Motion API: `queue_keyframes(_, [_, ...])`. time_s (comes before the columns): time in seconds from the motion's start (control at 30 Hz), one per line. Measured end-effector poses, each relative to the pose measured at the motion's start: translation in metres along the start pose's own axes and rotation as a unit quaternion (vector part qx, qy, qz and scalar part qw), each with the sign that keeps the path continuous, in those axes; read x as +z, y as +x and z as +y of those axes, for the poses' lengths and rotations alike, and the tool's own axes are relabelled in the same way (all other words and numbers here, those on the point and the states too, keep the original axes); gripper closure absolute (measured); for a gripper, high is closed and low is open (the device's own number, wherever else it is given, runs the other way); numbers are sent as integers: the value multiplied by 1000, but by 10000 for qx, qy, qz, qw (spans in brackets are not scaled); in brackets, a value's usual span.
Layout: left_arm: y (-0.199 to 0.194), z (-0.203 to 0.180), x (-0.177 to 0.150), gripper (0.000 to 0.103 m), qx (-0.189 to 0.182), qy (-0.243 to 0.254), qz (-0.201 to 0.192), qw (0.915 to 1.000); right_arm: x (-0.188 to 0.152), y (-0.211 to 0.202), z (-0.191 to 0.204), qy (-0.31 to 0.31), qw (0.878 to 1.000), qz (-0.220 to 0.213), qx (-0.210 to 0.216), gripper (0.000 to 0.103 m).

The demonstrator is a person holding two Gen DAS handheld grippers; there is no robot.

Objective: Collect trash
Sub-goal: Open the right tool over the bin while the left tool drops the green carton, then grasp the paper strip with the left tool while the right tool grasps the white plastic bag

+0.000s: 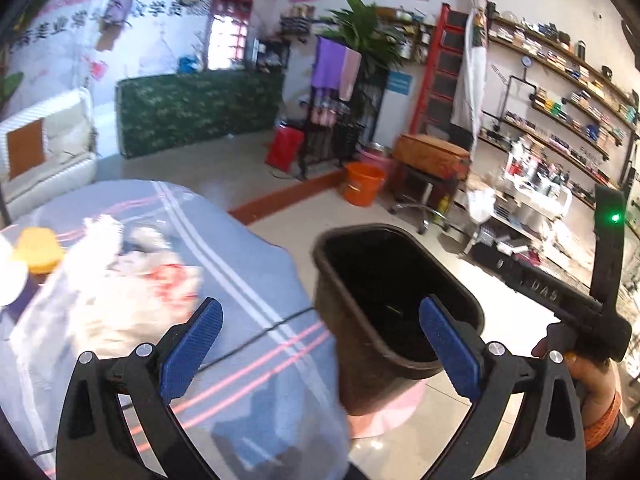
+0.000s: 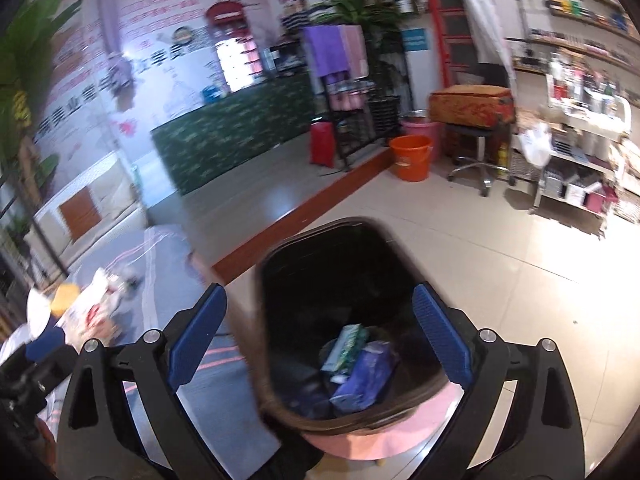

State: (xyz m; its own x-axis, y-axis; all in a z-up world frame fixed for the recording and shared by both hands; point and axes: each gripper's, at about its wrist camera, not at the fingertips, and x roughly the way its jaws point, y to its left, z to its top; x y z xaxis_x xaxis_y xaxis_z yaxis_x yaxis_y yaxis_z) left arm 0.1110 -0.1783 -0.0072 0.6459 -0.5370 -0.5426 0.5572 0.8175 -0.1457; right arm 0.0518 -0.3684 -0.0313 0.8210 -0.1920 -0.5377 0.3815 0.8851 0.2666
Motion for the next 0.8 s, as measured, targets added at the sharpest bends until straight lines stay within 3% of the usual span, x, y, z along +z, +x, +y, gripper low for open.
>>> queue_keyframes(0.2, [-23, 30, -10, 6, 561, -53, -166, 9983, -20, 8, 61, -434, 9962, 330, 684, 10])
queue_keyframes(0.53, [-64, 106, -46, 6, 1304, -574, -56, 9898, -51, 8, 163, -1235, 9723, 719, 1852, 10])
queue_keyframes(0.7, [-71, 150, -63, 6, 1559, -925, 94, 9834, -64, 19, 204, -1630, 9571, 995, 2179, 10])
queue_keyframes(0.8, [-70, 167, -68, 6, 1548, -1141, 126, 9812, -66, 32, 221, -1790, 9548, 1062, 2124, 10])
